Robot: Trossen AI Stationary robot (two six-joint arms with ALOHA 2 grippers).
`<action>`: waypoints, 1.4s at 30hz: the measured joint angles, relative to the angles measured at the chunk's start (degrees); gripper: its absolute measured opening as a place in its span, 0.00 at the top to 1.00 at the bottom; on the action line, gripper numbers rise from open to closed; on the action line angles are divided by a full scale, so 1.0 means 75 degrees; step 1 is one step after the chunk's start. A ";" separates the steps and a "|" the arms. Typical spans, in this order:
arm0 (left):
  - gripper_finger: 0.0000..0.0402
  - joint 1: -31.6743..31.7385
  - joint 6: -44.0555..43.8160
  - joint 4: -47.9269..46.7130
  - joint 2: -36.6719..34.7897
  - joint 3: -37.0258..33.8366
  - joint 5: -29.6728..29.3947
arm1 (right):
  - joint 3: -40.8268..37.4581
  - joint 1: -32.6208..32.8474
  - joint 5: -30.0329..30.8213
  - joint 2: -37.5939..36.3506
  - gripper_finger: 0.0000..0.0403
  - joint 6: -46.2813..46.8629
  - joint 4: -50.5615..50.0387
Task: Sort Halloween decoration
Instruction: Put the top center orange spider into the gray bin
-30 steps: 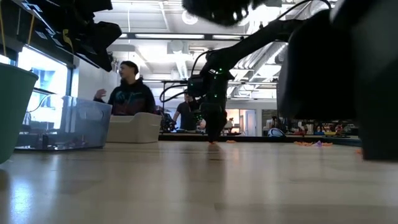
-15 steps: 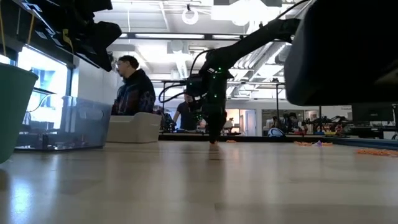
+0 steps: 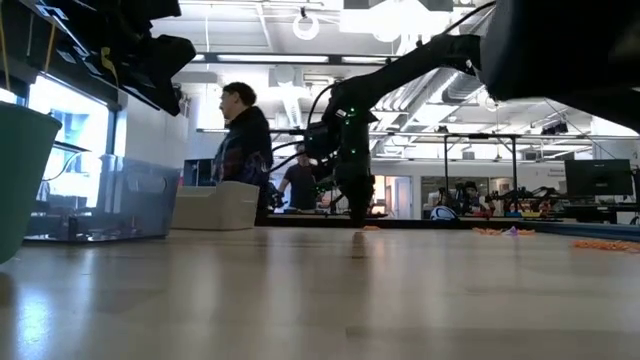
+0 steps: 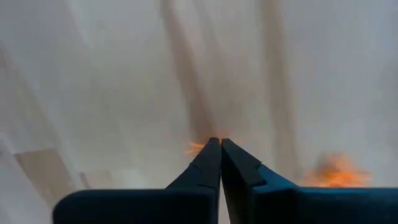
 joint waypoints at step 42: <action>0.66 0.0003 -0.0006 -0.0213 0.0003 0.0000 0.0147 | 0.0706 0.0309 -0.0099 -0.0201 1.00 0.0199 0.2643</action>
